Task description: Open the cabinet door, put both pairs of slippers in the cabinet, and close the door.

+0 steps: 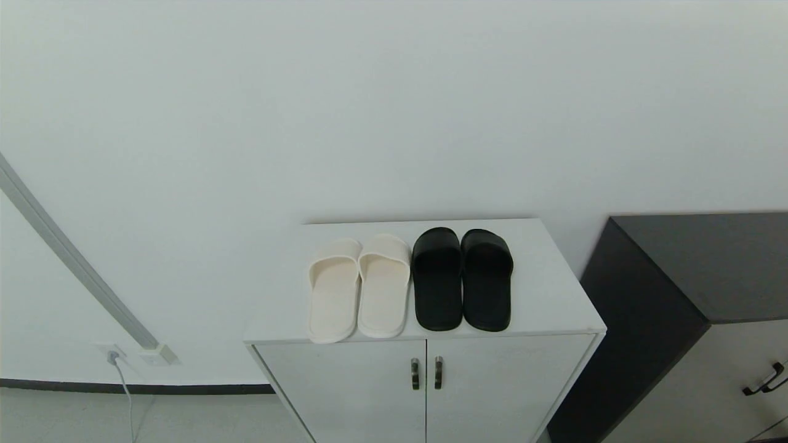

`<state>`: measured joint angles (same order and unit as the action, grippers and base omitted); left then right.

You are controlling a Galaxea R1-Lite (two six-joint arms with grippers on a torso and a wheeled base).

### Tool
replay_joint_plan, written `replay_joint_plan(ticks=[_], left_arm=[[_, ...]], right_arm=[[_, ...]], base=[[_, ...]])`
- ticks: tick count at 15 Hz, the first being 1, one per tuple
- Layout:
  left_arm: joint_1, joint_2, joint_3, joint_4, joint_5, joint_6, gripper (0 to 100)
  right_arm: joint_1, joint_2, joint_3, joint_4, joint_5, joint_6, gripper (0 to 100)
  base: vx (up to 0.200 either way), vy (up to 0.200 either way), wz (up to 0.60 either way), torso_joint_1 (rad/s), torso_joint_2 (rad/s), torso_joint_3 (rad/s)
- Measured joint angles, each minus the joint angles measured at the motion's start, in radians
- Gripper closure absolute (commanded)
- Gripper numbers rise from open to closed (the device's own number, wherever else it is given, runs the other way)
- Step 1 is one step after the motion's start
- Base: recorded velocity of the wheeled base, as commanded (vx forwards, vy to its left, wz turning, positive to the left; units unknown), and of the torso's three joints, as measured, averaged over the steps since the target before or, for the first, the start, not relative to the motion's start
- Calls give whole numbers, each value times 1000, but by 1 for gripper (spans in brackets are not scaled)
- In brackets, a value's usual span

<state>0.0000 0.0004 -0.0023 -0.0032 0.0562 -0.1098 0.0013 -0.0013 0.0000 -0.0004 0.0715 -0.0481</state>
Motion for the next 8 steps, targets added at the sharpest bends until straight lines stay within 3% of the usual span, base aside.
replay_joint_plan(ticks=[8], left_arm=[[0, 0, -1, 0, 0, 0, 100]], right_arm=[[0, 4, -35, -6, 20, -44, 0]], base=[[0, 0, 0, 0, 0, 0]])
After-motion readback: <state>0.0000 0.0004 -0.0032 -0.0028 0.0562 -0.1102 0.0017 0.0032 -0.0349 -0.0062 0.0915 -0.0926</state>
